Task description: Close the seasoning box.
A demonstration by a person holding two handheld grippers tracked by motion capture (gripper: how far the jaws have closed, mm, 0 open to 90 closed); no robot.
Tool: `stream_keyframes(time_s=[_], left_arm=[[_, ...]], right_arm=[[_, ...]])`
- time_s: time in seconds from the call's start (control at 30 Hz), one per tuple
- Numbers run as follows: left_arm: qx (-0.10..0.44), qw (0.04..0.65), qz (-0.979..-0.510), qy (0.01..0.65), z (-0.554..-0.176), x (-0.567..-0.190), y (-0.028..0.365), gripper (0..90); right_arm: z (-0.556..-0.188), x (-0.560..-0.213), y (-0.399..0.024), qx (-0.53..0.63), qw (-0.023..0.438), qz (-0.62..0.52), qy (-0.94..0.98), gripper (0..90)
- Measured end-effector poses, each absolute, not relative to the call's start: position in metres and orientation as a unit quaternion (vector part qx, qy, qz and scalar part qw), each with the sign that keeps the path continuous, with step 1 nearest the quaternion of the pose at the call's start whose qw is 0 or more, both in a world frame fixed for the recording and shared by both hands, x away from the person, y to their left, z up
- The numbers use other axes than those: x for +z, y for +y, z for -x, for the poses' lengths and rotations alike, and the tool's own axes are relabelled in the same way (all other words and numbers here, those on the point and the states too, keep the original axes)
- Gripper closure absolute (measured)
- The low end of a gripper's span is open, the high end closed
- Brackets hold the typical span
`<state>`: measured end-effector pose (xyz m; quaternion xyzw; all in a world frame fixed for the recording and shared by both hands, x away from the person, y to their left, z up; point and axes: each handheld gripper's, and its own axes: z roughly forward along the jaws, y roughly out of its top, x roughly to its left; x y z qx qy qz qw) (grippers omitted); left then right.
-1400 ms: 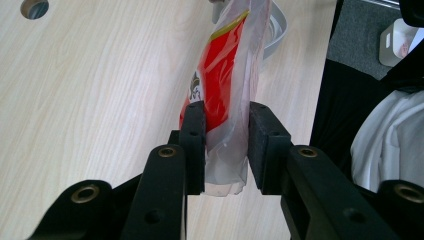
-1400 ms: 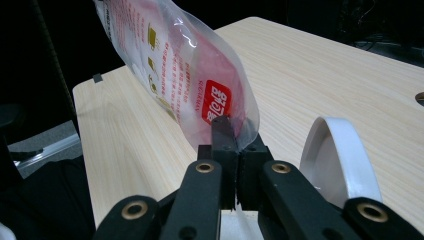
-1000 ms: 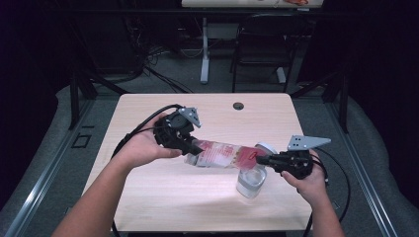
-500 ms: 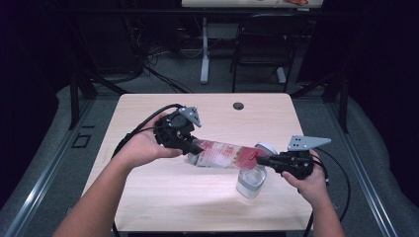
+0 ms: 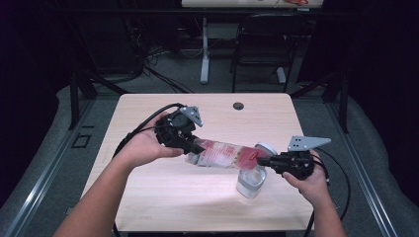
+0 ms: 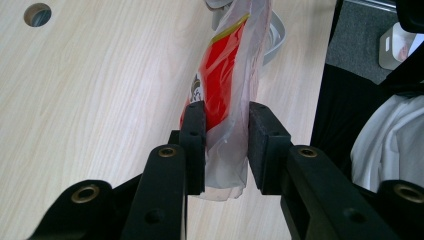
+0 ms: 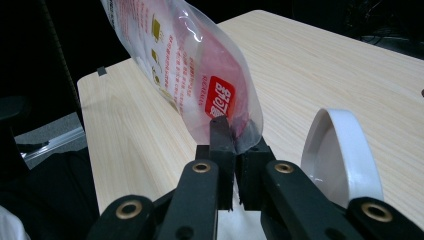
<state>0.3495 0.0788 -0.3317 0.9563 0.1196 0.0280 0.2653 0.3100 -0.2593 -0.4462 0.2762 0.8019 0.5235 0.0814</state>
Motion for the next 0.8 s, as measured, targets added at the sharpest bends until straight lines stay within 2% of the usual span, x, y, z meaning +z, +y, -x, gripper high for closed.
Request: stream_keyframes(time_s=[0.8], left_arm=[[0.026,0.267,-0.957,0.113,-0.3496,-0.3309,0.0743,71.8]], right_arm=[[-0.3075,-0.4416,-0.2687,0.525,0.065,-0.266,0.806,89.2]])
